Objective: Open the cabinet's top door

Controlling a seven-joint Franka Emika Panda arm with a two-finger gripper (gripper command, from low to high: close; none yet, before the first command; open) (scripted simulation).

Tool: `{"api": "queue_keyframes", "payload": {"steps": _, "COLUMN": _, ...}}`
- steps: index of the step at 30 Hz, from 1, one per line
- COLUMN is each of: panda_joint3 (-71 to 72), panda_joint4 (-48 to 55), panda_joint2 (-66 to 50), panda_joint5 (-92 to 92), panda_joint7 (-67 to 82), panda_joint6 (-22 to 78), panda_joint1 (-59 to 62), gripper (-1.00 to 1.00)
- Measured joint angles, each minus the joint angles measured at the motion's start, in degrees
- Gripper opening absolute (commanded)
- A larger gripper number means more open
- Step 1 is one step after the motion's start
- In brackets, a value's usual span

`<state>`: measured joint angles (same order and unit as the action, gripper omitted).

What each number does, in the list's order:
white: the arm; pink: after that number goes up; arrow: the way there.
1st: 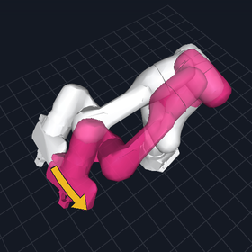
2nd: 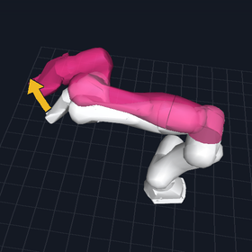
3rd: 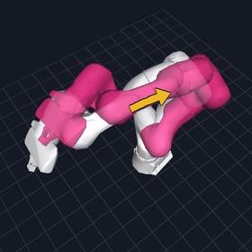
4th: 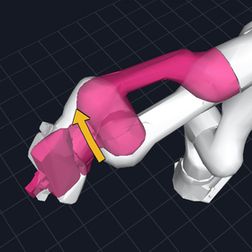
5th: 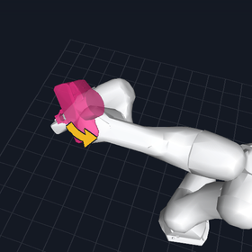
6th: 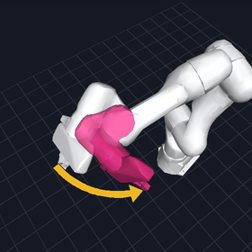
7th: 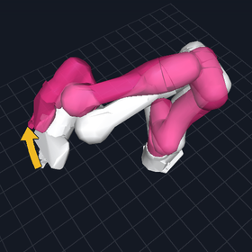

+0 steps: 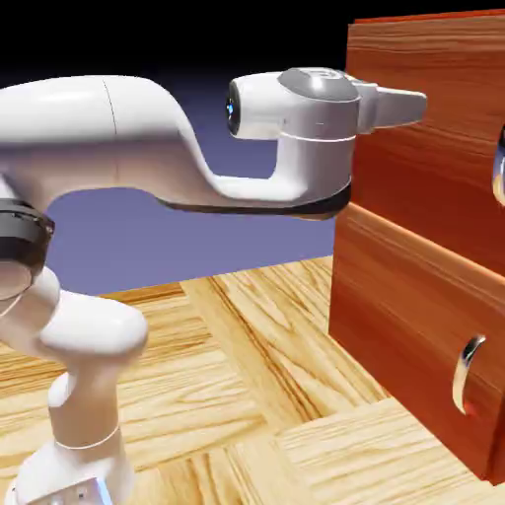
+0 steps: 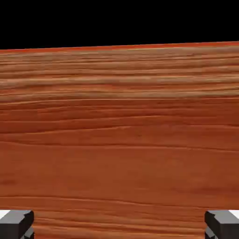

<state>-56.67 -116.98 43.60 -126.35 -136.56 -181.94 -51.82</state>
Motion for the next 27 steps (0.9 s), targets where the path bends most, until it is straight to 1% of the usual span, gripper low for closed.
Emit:
{"api": "queue_keyframes", "payload": {"steps": 15, "panda_joint3": -16.8, "panda_joint4": 13.0, "panda_joint2": 3.2, "panda_joint5": -37.4, "panda_joint7": -27.8, "panda_joint6": -2.3, "panda_joint1": -15.1, "gripper": 0.0}}
{"api": "queue_keyframes", "payload": {"steps": 16, "panda_joint3": -16.8, "panda_joint4": 13.0, "panda_joint2": 3.2, "panda_joint5": -37.4, "panda_joint7": -27.8, "panda_joint6": -2.3, "panda_joint1": -15.1, "gripper": 0.0}}
{"api": "queue_keyframes", "payload": {"steps": 21, "panda_joint3": -24.0, "panda_joint4": 20.7, "panda_joint2": 1.5, "panda_joint5": -37.1, "panda_joint7": -27.7, "panda_joint6": -2.5, "panda_joint1": -25.4, "gripper": 0.0}}
{"api": "queue_keyframes", "payload": {"steps": 22, "panda_joint3": -25.2, "panda_joint4": 22.0, "panda_joint2": 1.2, "panda_joint5": -37.1, "panda_joint7": -27.7, "panda_joint6": -2.5, "panda_joint1": -27.1, "gripper": -1.0}}
{"api": "queue_keyframes", "payload": {"steps": 24, "panda_joint3": -25.2, "panda_joint4": 22.0, "panda_joint2": 1.2, "panda_joint5": -37.1, "panda_joint7": -27.7, "panda_joint6": -2.5, "panda_joint1": -27.1, "gripper": -1.0}}
{"api": "queue_keyframes", "payload": {"steps": 27, "panda_joint3": -21.1, "panda_joint4": 16.7, "panda_joint2": 0.0, "panda_joint5": -36.1, "panda_joint7": -28.4, "panda_joint6": 0.2, "panda_joint1": -20.9, "gripper": -1.0}}
